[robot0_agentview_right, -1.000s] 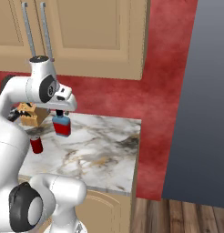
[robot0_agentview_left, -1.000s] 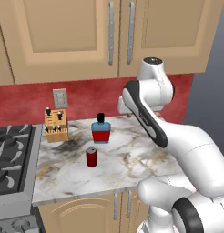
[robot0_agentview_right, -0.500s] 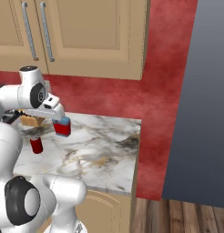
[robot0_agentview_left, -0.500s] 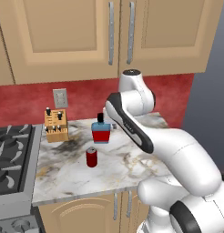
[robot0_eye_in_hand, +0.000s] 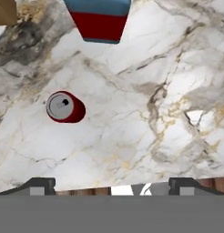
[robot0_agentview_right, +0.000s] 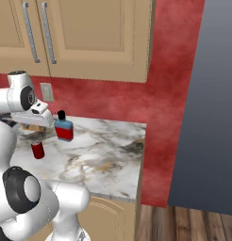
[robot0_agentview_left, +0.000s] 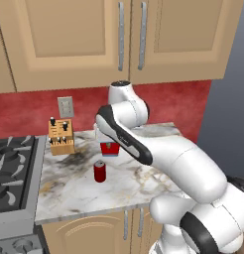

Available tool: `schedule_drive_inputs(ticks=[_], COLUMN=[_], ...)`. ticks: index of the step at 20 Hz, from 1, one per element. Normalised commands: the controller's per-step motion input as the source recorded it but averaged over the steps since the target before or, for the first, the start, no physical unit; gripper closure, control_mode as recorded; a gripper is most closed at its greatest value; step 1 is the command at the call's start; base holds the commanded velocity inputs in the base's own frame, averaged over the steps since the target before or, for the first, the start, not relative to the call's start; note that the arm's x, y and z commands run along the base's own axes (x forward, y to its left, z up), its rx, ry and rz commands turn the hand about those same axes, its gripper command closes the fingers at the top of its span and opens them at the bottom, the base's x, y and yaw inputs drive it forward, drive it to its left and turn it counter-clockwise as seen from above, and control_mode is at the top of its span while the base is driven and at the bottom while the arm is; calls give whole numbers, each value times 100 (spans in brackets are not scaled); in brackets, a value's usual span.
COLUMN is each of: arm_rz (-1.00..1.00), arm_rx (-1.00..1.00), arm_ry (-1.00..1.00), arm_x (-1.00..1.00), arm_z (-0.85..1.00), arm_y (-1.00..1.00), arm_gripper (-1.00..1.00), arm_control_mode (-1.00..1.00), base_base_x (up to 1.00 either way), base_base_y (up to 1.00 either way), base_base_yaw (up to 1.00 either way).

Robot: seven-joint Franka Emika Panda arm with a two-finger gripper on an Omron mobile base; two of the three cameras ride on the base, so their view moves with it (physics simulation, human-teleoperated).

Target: Move the drinks to the dining counter.

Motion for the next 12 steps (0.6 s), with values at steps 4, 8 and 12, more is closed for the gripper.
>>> schedule_drive_inputs(ticks=[4, 8, 12], arm_rz=[0, 0, 0], arm_rx=[-3, 0, 0], arm_ry=[17, 10, 1], arm_x=[2, 9, 20], arm_z=[-36, -42, -45], arm_y=[51, 23, 30], arm_gripper=[-100, -100, -100], arm_control_mode=[-100, -100, -100], base_base_x=[0, 0, 0], base_base_y=[0, 0, 0], base_base_yaw=[0, 0, 0])
